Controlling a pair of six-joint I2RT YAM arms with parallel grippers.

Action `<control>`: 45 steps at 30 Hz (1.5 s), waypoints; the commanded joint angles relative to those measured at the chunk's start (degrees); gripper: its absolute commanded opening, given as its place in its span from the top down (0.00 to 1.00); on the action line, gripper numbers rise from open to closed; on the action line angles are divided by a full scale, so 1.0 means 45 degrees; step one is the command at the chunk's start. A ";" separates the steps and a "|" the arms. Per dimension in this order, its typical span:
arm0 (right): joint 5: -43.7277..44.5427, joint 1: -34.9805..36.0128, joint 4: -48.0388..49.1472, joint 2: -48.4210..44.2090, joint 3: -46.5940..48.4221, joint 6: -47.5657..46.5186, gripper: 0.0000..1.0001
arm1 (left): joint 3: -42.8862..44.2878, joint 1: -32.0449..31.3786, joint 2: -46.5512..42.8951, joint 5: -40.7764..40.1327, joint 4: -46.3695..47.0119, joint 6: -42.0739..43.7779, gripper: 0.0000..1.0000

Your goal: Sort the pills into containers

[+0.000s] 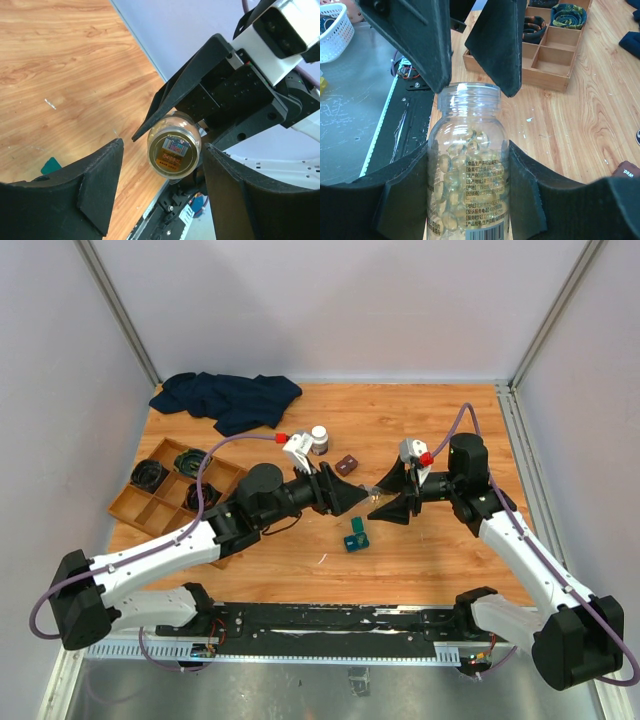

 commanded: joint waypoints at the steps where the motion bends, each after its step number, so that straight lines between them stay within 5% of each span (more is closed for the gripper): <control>1: -0.0277 -0.0114 0.0153 0.0007 0.0369 -0.0204 0.99 | 0.0548 -0.0161 0.0273 0.0213 -0.0001 0.0111 0.34; 18: -0.0312 -0.0118 0.0152 -0.0030 0.0371 -0.0193 0.99 | 0.0660 -0.0212 0.0746 0.1341 0.0341 0.0259 0.64; 25: -0.0316 -0.0103 0.0138 -0.0097 0.0377 -0.0181 0.99 | -0.0648 0.0194 0.0628 0.3024 0.2453 0.1472 0.73; 38: -0.0335 -0.0131 0.0156 -0.0187 0.0388 -0.0168 0.99 | -0.1618 0.0800 0.1421 0.7362 0.4486 0.8517 0.74; 45: -0.0373 -0.0122 0.0164 -0.0186 0.0380 -0.0181 0.99 | -0.1108 0.2112 0.2112 0.9892 0.4481 0.9696 0.71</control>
